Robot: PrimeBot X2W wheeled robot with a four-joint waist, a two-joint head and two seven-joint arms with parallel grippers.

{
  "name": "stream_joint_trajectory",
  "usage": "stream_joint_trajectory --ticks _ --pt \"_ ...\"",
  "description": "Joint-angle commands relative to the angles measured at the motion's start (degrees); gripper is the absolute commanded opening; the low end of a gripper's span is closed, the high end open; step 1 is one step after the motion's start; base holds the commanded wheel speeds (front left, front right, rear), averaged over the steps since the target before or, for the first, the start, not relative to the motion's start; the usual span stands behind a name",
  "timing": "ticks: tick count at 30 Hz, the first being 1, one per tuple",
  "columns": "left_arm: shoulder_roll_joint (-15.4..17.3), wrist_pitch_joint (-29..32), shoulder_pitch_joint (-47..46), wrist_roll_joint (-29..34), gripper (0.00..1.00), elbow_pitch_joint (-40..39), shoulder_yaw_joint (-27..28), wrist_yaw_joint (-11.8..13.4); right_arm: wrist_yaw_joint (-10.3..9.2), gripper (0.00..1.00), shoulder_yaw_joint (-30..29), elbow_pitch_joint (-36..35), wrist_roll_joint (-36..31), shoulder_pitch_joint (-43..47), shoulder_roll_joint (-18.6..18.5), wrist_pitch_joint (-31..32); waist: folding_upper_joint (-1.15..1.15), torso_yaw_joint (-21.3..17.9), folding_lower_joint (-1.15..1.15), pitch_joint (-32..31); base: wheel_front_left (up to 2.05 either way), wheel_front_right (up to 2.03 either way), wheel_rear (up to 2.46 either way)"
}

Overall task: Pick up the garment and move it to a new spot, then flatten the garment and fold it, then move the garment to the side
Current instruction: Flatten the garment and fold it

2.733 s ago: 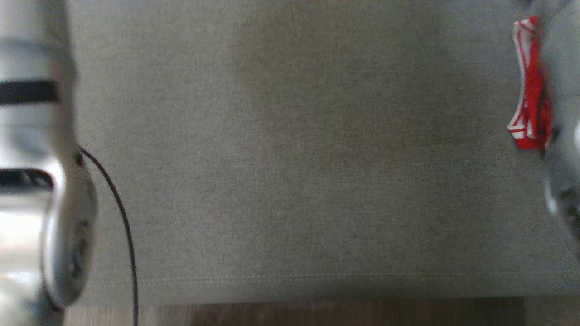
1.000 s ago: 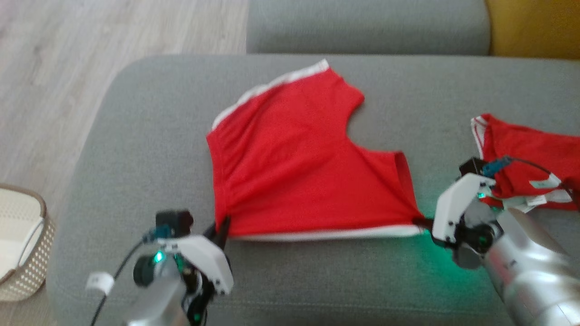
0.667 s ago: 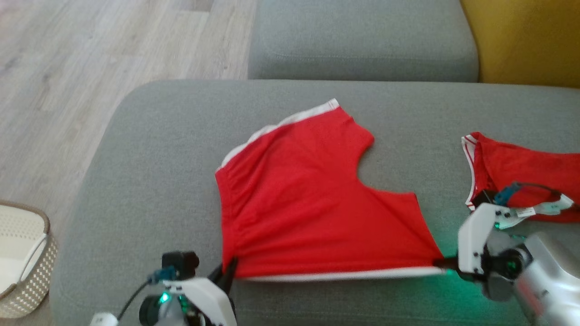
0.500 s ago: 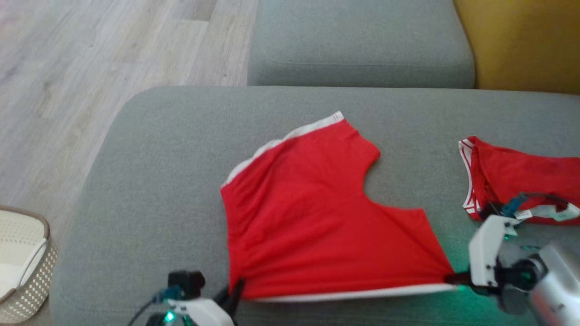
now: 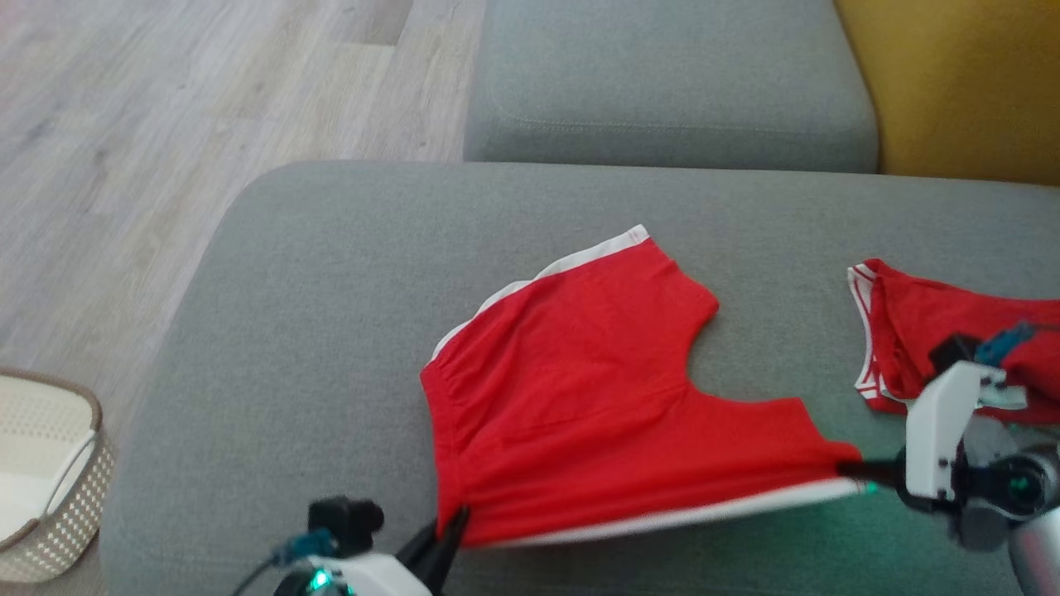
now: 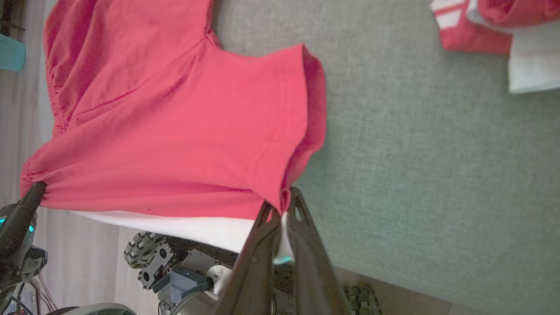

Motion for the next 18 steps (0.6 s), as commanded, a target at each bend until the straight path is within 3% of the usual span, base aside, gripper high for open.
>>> stream_joint_trajectory --ticks 1,10,18 --pt "1.3 0.5 -2.6 -0.9 0.0 -3.7 3.3 0.8 -0.02 0.0 -2.0 -4.2 -1.6 -2.2 0.1 0.8 0.0 0.4 0.0 0.5 0.0 0.0 0.0" --pt "0.1 5.7 -9.0 -5.5 0.0 -11.7 6.8 2.3 -0.02 0.0 -13.3 -11.9 -12.8 -11.4 10.4 5.7 0.0 3.2 0.0 6.0 0.0 0.0 0.0" --pt "-4.2 9.3 -19.9 -8.2 0.0 -7.9 8.1 1.7 -0.02 0.0 -17.1 -9.7 -23.3 -25.2 15.9 5.2 0.0 6.8 0.0 14.5 0.0 0.0 0.0"
